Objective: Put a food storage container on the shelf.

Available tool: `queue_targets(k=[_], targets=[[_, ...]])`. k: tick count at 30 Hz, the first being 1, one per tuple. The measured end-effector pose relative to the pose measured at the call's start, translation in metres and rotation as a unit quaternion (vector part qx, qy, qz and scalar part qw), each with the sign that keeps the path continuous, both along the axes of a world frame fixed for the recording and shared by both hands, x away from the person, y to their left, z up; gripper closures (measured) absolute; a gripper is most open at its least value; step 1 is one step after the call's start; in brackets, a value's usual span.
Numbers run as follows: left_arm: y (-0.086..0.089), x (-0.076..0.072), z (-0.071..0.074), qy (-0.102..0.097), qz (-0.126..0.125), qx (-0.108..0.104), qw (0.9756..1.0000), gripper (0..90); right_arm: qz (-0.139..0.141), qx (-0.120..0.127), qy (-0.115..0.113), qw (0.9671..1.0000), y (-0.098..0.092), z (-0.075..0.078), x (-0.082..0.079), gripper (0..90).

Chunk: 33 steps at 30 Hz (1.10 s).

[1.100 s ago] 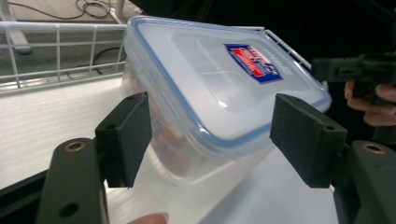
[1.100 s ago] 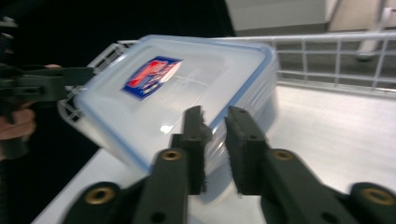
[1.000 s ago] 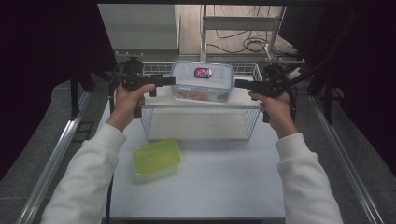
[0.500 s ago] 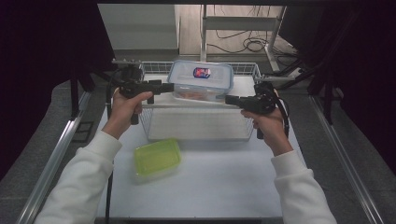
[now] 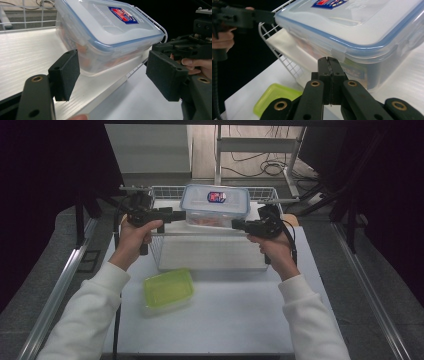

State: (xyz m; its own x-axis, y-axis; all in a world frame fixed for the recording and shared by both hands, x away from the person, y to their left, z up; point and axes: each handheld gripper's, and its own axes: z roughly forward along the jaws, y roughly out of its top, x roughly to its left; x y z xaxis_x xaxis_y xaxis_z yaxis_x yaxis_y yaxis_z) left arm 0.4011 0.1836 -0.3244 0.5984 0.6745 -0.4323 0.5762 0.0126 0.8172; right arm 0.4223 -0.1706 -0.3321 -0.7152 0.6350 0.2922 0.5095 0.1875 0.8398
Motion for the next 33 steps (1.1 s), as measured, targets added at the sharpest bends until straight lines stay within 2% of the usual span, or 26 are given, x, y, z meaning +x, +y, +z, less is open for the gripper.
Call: queue_targets(k=[7, 13, 18, 25, 30, 33], targets=[[0.003, -0.001, -0.002, 0.0, 0.003, 0.002, 1.0, 26.5, -0.023, 0.008, 0.006, 0.9997, -0.006, 0.001, 0.01, 88.9], [0.004, -0.003, -0.004, 0.001, 0.003, 0.003, 1.0, 26.3, -0.02, 0.014, 0.007, 0.9997, -0.006, -0.001, 0.01, 88.9], [0.006, -0.006, -0.006, 0.0, 0.004, 0.001, 1.0, 26.3, -0.013, 0.009, -0.003, 0.9999, -0.005, 0.001, 0.001, 88.9], [0.008, -0.021, -0.012, -0.004, -0.002, -0.003, 1.0, 26.6, -0.01, 0.009, -0.012, 0.9998, -0.019, 0.001, -0.019, 88.9], [0.011, -0.037, -0.021, 0.0, -0.015, -0.011, 0.9998, 26.9, -0.002, 0.006, -0.006, 1.0, -0.033, -0.006, -0.035, 88.9], [0.013, -0.048, -0.028, 0.005, -0.024, -0.006, 0.9997, 27.1, 0.004, -0.008, 0.004, 0.9999, -0.041, -0.015, -0.044, 88.8]])
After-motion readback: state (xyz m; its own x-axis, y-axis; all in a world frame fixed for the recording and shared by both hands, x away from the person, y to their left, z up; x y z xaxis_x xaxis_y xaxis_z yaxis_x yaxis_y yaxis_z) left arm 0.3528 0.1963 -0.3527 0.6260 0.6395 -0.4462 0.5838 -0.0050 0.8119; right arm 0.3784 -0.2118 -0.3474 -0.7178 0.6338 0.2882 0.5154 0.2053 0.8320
